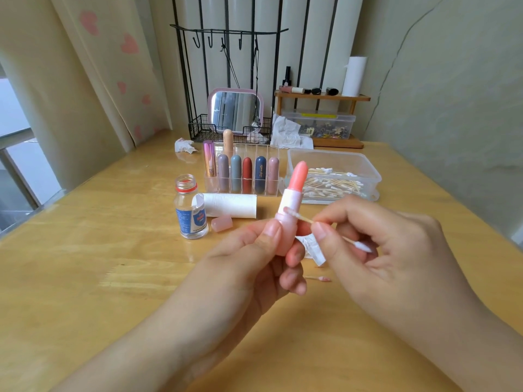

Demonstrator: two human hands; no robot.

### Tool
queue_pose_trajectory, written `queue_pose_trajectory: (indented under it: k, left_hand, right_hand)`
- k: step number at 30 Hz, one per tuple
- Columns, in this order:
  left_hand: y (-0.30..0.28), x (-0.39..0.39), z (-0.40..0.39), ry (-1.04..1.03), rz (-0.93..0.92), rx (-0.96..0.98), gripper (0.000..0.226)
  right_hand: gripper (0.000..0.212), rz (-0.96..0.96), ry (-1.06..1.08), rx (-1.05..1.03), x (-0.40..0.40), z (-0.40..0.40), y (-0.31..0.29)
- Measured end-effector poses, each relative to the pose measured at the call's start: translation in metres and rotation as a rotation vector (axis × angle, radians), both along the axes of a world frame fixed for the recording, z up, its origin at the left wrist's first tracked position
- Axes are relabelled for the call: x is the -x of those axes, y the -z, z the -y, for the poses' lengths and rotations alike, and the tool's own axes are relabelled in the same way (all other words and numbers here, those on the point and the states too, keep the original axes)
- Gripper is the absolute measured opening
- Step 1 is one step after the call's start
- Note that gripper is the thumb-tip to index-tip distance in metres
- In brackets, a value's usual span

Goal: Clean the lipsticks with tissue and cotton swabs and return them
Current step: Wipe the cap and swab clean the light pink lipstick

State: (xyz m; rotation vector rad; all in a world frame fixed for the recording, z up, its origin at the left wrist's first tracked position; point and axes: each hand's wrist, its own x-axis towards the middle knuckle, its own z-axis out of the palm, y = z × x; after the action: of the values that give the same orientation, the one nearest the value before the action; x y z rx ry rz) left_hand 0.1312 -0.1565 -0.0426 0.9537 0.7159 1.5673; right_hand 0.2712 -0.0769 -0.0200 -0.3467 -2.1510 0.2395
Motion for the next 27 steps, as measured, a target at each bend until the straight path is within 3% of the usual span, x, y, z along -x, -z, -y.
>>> queue_pose_trajectory:
  k: [4, 9, 14, 27]
  left_hand:
    - [0.001, -0.001, -0.005, 0.022, 0.144, 0.075, 0.029]
    - [0.007, 0.002, -0.001, 0.054, 0.042, 0.043, 0.029]
    - [0.007, 0.003, -0.004, 0.017, 0.112, 0.009, 0.017]
    - [0.015, 0.01, -0.01, 0.071, 0.091, -0.048, 0.028]
  right_hand:
    - [0.012, -0.012, 0.013, 0.027, -0.001, -0.002, -0.002]
    - [0.013, 0.016, -0.043, -0.003, 0.001, 0.002, 0.001]
    - [0.016, 0.001, 0.038, 0.003, 0.0, 0.0, 0.0]
    - [0.013, -0.021, 0.044, 0.011, -0.001, -0.004, 0.0]
